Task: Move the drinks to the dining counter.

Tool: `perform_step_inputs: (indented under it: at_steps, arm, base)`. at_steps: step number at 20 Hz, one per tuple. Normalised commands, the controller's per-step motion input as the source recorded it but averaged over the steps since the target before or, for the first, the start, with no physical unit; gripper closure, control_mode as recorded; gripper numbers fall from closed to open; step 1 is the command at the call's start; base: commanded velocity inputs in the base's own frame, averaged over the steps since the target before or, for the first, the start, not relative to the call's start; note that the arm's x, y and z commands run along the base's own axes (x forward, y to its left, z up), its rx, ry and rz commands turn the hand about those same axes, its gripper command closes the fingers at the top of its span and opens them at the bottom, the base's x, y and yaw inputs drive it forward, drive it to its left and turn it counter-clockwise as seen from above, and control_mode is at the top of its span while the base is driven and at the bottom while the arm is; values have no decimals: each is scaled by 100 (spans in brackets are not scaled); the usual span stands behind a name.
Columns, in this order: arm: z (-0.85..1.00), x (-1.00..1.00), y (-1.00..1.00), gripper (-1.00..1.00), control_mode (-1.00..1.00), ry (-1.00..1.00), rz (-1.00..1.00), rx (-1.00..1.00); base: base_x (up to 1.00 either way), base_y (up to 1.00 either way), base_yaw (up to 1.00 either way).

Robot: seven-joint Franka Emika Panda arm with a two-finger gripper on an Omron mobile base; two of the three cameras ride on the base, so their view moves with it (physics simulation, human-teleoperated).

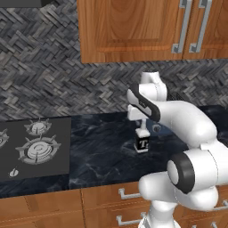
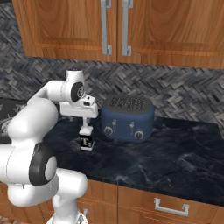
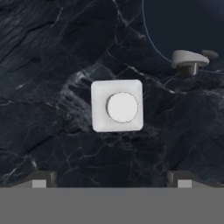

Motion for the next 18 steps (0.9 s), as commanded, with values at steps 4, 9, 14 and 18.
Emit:
perform_step_inputs:
  at_steps: [4, 9, 14, 18]
  arm:
    - [-11, 33, 0, -100, -100, 0, 0, 0]
    - [-19, 37, 0, -100, -100, 0, 0, 0]
    - [-19, 32, -1, -100, -100, 0, 0, 0]
    - [-11, 14, -2, -100, -100, 0, 0, 0]
  base:
    - [0, 0, 0]
    - [0, 0, 0]
    - [0, 0, 0]
    - [0, 0, 0]
